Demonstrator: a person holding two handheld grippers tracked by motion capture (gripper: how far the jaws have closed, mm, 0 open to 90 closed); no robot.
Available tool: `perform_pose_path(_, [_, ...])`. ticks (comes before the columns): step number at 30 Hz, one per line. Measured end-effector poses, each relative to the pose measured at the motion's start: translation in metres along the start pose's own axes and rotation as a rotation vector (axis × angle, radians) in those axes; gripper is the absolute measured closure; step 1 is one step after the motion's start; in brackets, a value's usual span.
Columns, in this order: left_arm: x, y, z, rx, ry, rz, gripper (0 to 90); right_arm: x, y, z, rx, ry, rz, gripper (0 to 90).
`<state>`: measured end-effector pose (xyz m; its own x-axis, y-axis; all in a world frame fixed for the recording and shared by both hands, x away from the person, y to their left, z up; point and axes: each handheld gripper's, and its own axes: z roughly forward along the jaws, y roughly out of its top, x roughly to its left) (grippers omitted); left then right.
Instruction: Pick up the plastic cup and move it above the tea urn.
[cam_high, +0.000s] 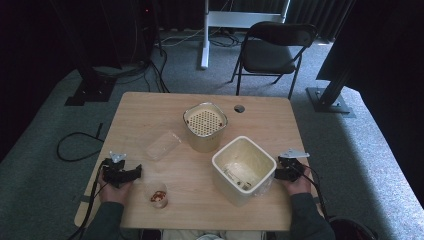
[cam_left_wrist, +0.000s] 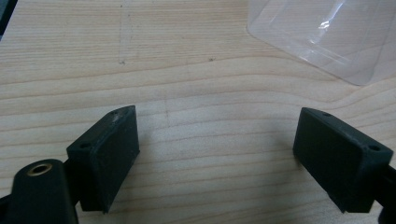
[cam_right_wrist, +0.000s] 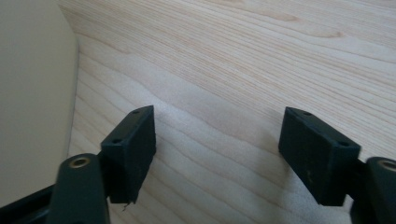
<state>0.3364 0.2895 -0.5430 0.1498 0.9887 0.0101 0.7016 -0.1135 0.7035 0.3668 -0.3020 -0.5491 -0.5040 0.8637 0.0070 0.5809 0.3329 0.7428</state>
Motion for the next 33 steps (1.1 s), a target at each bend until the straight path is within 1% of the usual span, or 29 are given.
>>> perform_pose_path(4, [0.005,-0.002,-0.003,-0.012,-0.005,0.002,26.9,0.0,-0.001,-0.001,-0.004,-0.003,0.008,32.8])
perform_pose_path(9, [0.01,0.0,-0.005,0.005,-0.013,0.007,36.0,0.0,-0.001,-0.001,-0.006,-0.005,0.01,33.4])
perform_pose_path(11, [0.011,-0.001,-0.005,0.0,-0.015,0.012,36.1,0.0,-0.001,-0.001,-0.006,-0.008,0.012,33.6])
perform_pose_path(14, [0.012,0.0,-0.006,0.011,-0.019,0.017,36.9,0.0,-0.001,-0.002,-0.006,-0.008,0.013,33.6])
perform_pose_path(16, [0.013,0.0,-0.008,0.015,-0.018,0.016,42.6,0.0,-0.001,-0.002,-0.006,-0.01,0.014,33.6])
perform_pose_path(18, [0.015,0.0,-0.009,0.016,-0.021,0.001,43.8,0.0,-0.002,-0.002,-0.007,-0.013,0.013,33.6])
perform_pose_path(19, [0.017,0.001,-0.012,0.01,-0.026,-0.008,43.8,0.0,-0.002,-0.002,-0.007,-0.013,0.014,33.6])
perform_pose_path(21, [0.021,0.004,-0.018,-0.025,-0.046,-0.042,43.7,0.0,-0.002,-0.002,-0.006,-0.013,0.015,33.6])
perform_pose_path(23, [0.024,0.009,-0.023,-0.053,-0.065,-0.06,43.6,0.0,-0.002,-0.002,-0.007,-0.013,0.016,33.6])
perform_pose_path(24, [0.025,0.011,-0.025,-0.061,-0.075,-0.062,43.5,0.0,-0.002,-0.002,-0.007,-0.013,0.015,33.6])
perform_pose_path(25, [0.025,0.011,-0.025,-0.061,-0.075,-0.062,43.3,0.0,-0.002,-0.002,-0.006,-0.013,0.016,33.6])
perform_pose_path(26, [0.025,0.017,-0.028,-0.075,-0.083,-0.059,43.1,0.0,-0.002,-0.002,-0.007,-0.014,0.015,33.6])
perform_pose_path(28, [0.025,0.024,-0.031,-0.091,-0.088,-0.058,42.9,0.0,-0.002,-0.002,-0.007,-0.013,0.015,33.6])
perform_pose_path(29, [0.025,0.024,-0.031,-0.091,-0.088,-0.058,42.8,0.0,-0.002,-0.002,-0.007,-0.013,0.015,33.6])
perform_pose_path(30, [0.025,0.032,-0.034,-0.115,-0.092,-0.068,42.8,0.0,-0.002,-0.002,-0.007,-0.014,0.016,33.6])
perform_pose_path(32, [0.026,0.04,-0.037,-0.134,-0.103,-0.083,42.7,0.0,-0.002,-0.002,-0.007,-0.014,0.016,33.6])
perform_pose_path(33, [0.026,0.04,-0.037,-0.134,-0.103,-0.083,42.7,0.0,-0.002,-0.002,-0.007,-0.014,0.016,33.6])
